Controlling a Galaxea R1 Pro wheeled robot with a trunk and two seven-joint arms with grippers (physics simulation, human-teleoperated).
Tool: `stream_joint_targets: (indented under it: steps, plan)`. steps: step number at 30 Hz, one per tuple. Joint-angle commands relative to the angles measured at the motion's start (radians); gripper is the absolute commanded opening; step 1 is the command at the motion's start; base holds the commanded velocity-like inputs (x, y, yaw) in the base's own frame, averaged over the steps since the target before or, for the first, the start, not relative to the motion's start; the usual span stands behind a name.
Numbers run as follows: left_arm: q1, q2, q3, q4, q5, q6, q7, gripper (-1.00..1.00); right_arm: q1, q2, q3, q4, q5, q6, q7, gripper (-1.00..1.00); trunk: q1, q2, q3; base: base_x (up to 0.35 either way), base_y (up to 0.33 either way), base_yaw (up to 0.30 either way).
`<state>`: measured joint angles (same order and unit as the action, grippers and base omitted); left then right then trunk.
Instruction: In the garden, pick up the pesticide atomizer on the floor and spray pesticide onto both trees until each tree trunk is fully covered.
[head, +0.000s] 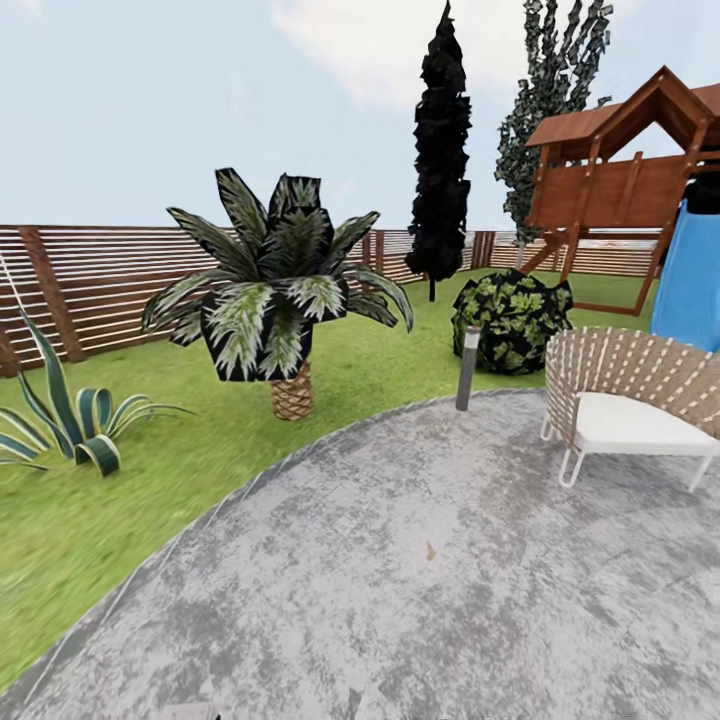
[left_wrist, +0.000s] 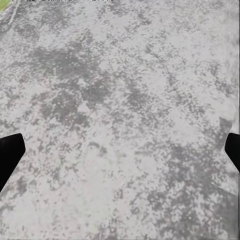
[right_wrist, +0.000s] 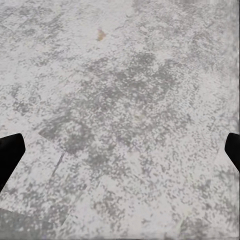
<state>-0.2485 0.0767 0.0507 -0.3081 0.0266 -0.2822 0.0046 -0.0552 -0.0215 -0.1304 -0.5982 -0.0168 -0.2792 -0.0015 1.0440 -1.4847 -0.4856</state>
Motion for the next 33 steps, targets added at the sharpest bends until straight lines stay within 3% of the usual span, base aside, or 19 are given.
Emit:
stream_joint_targets:
  steps: [1,33]
  plan:
    - [0.000,0.000,0.000,0.000,0.000,0.000,0.000,1.00,0.000,0.000,0.000,0.001,0.000,0.000,-0.001,1.00,0.004,-0.007,-0.003,0.000,0.000,-0.300]
    - [0.000,-0.004,0.000,0.001,0.001,0.000,0.000,1.00,0.000,-0.003,-0.001,-0.002,0.000,-0.001,-0.002,1.00,0.127,-0.231,-0.104,0.000,0.000,-0.300]
